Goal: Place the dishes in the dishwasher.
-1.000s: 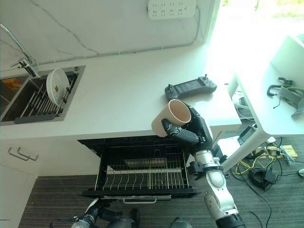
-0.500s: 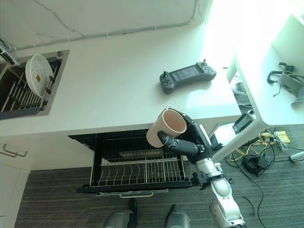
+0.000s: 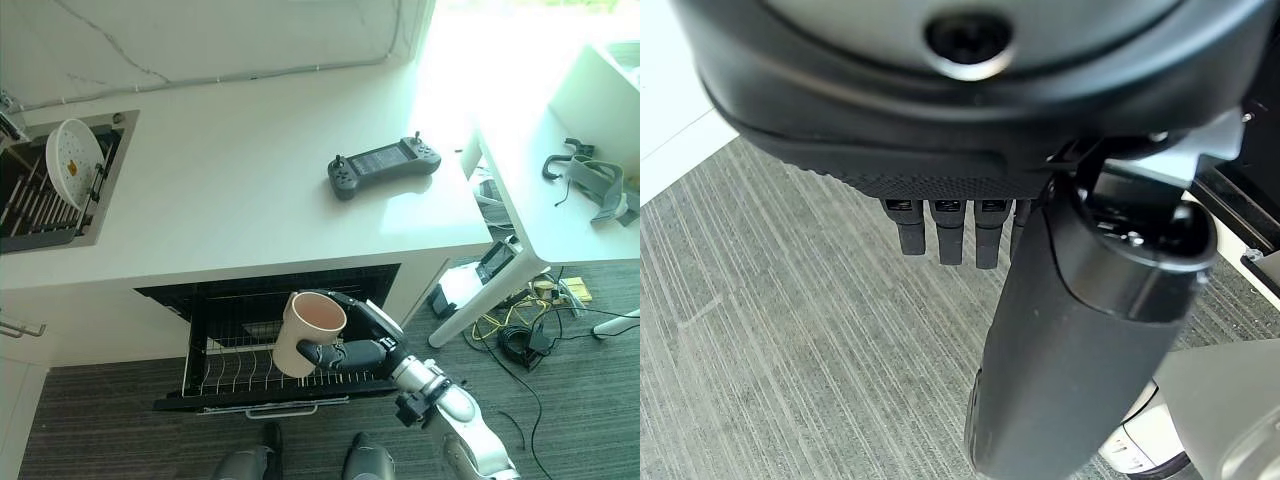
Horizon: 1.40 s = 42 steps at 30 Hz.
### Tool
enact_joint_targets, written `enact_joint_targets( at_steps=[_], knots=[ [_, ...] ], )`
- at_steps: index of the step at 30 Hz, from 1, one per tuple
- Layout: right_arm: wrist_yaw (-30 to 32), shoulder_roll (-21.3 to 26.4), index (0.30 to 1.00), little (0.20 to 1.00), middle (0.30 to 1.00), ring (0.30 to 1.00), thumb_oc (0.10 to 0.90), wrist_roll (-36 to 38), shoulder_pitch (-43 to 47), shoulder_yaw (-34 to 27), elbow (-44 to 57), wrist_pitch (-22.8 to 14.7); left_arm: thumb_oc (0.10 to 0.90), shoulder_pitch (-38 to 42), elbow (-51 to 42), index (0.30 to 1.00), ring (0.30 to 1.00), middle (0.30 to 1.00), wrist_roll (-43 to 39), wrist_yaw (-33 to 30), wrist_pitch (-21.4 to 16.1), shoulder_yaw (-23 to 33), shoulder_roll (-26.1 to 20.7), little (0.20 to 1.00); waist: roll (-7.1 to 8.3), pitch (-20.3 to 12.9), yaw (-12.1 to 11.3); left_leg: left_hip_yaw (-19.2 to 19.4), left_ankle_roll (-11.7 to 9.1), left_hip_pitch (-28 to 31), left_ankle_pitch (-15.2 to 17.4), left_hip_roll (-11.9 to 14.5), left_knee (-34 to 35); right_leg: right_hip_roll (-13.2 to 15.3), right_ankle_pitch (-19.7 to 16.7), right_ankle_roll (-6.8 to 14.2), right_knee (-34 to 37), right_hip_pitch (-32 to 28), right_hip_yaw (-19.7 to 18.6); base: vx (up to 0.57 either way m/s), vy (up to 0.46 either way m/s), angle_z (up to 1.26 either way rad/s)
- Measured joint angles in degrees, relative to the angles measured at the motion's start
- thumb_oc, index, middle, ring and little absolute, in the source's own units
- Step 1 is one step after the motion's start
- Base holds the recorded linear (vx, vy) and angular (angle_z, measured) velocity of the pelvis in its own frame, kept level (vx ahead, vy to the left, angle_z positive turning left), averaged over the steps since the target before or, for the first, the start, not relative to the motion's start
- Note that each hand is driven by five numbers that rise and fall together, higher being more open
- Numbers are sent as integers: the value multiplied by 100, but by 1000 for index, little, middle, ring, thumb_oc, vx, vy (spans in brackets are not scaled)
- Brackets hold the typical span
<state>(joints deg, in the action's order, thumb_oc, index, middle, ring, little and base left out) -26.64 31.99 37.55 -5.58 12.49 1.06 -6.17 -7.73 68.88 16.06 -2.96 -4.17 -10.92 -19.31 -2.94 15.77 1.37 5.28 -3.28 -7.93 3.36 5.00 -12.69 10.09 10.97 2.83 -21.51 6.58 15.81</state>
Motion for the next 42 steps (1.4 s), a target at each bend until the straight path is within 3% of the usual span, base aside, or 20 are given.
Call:
enact_joint_targets(
  at_steps=[4,8,11,14,20,28,35,37,42],
  knots=[
    [256,-20,300,300,300,300,400,-606,-2,42,-712,-126,800,-16,-10,900,900,900,-279,-27,-3,14,33,900,19,-11,-82,-10,4,-24,2,-19,-28,15,2,1,-66,4,10,43,9,3],
    [627,-35,300,300,300,300,400,-833,103,165,-1097,-377,800,5,-226,900,900,900,-912,-280,-95,218,55,900,19,-12,-302,-157,9,-182,2,-37,-131,50,4,-4,-99,40,150,23,27,16],
    [815,-116,300,300,300,300,400,-834,332,231,-1186,-555,800,27,-393,900,900,900,-923,-400,-118,221,57,900,25,-8,-357,-247,35,-333,-19,-87,-172,71,6,-6,-157,131,226,-29,34,20],
    [1216,-255,300,300,300,300,400,-1054,751,326,-1804,-749,800,235,-714,900,900,900,-1123,-571,-99,99,50,900,52,34,-598,-353,61,-592,-70,-159,-212,163,4,-6,-249,340,334,-49,73,23],
    [1549,-373,300,300,300,300,400,-1116,1316,484,-2222,-835,800,721,-888,900,900,900,-1127,-641,-85,-176,40,900,100,667,-633,-455,67,-834,-200,-220,-231,199,-77,4,-259,501,435,-56,49,11],
    [2021,-473,300,300,300,300,400,-1262,2060,572,-2890,-957,800,1129,-1008,900,900,900,-1139,-677,2,-430,26,900,19,1110,-686,-555,83,-925,-225,-237,-285,195,-99,4,-224,522,523,-40,26,6],
    [2451,-608,300,300,300,300,400,-1268,2379,453,-3356,-1293,800,1211,-1032,900,900,900,-1141,-678,-2,-696,29,900,-6,1169,-635,-558,75,-960,-287,-227,-202,188,-97,-15,-238,603,522,-10,12,0],
    [2821,-680,300,300,300,300,400,-1260,2352,236,-3772,-1394,800,1259,-1037,900,900,900,-1153,-683,-4,-739,38,900,-63,1225,-625,-549,74,-930,-310,-226,-174,192,-100,-23,-257,609,508,3,49,-2],
    [3013,-754,300,300,300,300,400,-1337,2295,237,-3769,-1582,800,1333,-977,900,900,900,-1366,-685,-2,-745,50,900,-94,1240,-598,-538,73,-896,-352,-225,-106,194,-103,-29,-263,614,495,0,7,-1]
  ],
)
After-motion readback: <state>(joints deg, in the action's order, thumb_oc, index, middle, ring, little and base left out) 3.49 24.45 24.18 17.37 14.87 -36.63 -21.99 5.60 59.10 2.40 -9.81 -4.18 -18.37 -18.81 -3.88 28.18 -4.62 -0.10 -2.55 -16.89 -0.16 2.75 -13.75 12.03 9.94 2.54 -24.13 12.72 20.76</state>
